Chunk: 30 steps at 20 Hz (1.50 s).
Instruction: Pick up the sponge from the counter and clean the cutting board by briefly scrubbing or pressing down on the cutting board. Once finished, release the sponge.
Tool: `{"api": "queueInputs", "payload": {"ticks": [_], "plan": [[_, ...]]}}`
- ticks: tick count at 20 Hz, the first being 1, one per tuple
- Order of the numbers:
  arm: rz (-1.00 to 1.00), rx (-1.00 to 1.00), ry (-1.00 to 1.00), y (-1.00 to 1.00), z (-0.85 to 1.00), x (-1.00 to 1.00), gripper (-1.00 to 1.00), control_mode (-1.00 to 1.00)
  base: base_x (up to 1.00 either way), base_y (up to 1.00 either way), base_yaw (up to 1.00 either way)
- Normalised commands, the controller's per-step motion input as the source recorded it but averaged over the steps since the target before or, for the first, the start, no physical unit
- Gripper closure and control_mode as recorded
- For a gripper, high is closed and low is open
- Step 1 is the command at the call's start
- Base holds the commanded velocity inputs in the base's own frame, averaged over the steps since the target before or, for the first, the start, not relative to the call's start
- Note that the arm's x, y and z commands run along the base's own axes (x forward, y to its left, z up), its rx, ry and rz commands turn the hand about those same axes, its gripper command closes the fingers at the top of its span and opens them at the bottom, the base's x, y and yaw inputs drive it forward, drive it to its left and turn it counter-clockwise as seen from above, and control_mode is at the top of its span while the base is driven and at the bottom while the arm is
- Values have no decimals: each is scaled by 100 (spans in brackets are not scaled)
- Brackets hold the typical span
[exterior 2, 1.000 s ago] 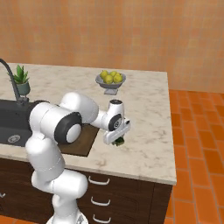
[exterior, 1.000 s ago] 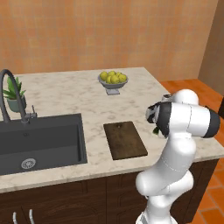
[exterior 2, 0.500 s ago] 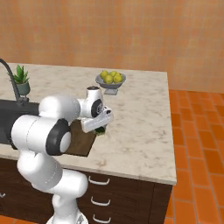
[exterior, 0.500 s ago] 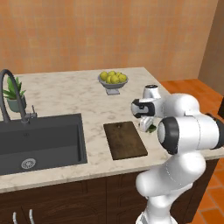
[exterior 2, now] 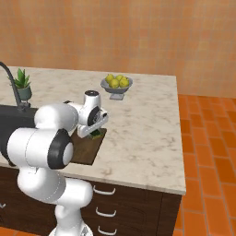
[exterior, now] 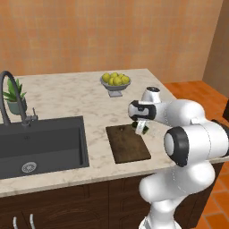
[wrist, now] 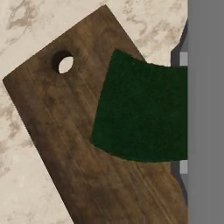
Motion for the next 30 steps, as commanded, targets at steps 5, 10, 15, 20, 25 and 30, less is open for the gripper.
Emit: {"api": "queueInputs", "payload": {"ticks": [5,10,15,20,25,30], "plan": [[7,5,15,70,-2,29,100,-100,0,0,0],[0,-1,-9,59,-5,4,100,-100,0,0,0],[0,0,-23,56,-3,9,100,-100,0,0,0],[0,4,-7,27,-1,39,100,-100,0,0,0],[0,10,-7,7,-4,21,100,-100,0,0,0],[0,11,-3,3,-22,2,100,-100,0,0,0]]}}
